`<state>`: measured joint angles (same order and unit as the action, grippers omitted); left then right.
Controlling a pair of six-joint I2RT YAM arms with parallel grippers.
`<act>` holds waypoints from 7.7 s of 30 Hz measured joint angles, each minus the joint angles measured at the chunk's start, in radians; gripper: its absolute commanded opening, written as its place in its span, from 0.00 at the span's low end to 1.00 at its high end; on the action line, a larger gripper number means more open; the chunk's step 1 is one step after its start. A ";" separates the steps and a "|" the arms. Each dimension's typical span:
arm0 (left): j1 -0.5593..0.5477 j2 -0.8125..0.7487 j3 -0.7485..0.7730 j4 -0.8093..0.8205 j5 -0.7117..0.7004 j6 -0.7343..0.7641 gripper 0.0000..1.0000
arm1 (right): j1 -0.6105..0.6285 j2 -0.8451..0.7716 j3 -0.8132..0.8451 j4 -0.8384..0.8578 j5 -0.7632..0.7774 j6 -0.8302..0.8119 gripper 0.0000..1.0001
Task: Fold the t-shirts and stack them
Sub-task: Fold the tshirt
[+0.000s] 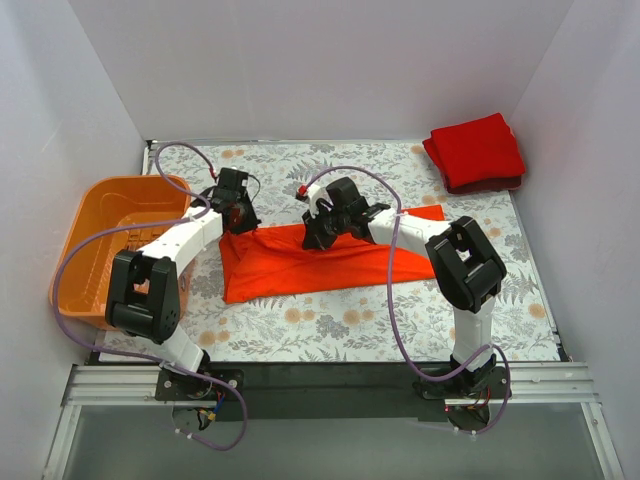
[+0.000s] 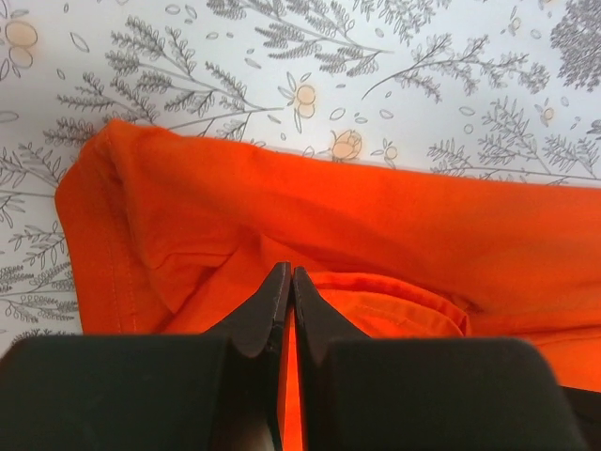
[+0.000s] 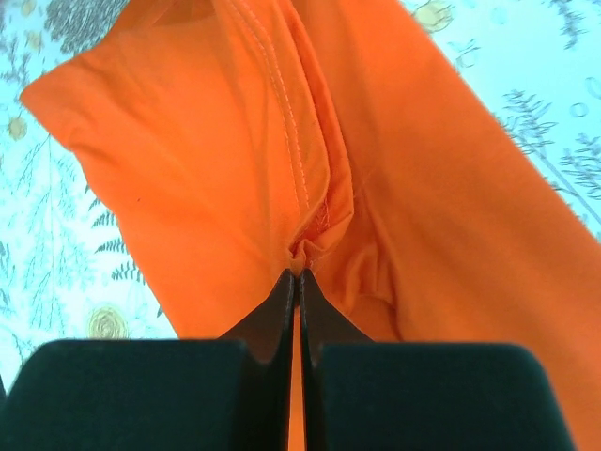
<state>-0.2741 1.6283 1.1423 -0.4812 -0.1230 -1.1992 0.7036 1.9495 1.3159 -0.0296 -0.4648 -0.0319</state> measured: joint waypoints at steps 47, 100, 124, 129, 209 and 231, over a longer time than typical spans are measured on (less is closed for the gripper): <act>0.000 -0.443 -0.396 -0.041 0.085 -0.135 0.72 | 0.030 -0.006 0.034 -0.155 -0.178 -0.030 0.64; 0.000 -0.566 -0.513 0.064 -0.060 -0.094 0.85 | 0.122 0.091 0.112 -0.073 -0.092 0.126 0.67; 0.000 -0.566 -0.513 0.064 -0.017 -0.092 0.72 | 0.155 0.072 0.024 -0.055 -0.116 0.127 0.65; 0.000 -0.516 -0.481 0.064 0.054 -0.109 0.52 | 0.109 0.021 0.009 -0.048 -0.108 0.138 0.55; -0.043 -0.236 -0.353 -0.271 -0.048 -0.298 0.46 | -0.420 -0.389 -0.470 -0.121 0.238 0.191 0.52; 0.018 0.311 0.194 -0.334 -0.181 -0.151 0.50 | -0.498 -0.670 -0.734 -0.309 0.155 0.250 0.59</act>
<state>-0.2565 1.9388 1.3361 -0.8154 -0.3042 -1.3502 0.2054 1.2797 0.5816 -0.3386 -0.3099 0.2184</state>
